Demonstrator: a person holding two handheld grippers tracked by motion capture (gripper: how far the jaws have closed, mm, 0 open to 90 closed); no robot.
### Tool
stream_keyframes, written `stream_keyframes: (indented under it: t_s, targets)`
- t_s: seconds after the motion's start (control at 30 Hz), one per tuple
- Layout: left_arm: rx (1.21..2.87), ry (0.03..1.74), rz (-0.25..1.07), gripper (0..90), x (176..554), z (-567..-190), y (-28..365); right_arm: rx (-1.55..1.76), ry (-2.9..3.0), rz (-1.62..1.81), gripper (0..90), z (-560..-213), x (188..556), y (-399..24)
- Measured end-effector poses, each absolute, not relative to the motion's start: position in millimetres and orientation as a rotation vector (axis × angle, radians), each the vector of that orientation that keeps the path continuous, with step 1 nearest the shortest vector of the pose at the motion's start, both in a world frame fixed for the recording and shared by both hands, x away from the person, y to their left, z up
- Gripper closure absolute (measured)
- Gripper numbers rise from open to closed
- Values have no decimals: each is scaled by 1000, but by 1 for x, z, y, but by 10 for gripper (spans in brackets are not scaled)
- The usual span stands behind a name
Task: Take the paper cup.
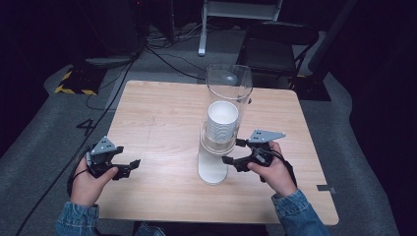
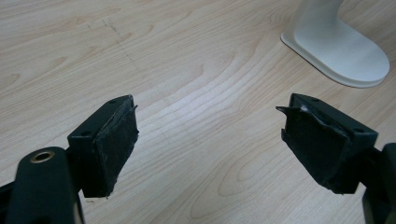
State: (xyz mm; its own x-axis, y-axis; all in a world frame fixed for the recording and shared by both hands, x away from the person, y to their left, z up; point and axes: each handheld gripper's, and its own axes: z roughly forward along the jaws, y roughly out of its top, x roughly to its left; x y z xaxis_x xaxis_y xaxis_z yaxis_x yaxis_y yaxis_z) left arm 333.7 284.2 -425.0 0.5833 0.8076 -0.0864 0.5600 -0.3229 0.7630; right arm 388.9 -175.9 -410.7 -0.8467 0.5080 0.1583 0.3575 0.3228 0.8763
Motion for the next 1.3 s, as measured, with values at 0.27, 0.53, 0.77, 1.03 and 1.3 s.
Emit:
stream_keyframes:
  t_s: [0.27,0.53,0.77,1.03,1.3]
  targets:
    - [2033,1086,386,179,335,-427,282,768,2407,1586,165,-414,384,-158]
    - [2033,1083,381,179,336,-427,282,773,2325,1622,167,-426,384,-141]
    - [2039,1080,386,178,336,-427,284,762,2234,1653,212,-431,384,-133]
    - [2039,1087,379,179,335,-427,283,769,2163,1664,287,-432,382,-132]
    - [2037,1088,379,179,336,-429,283,756,2136,1673,307,-434,381,-132]
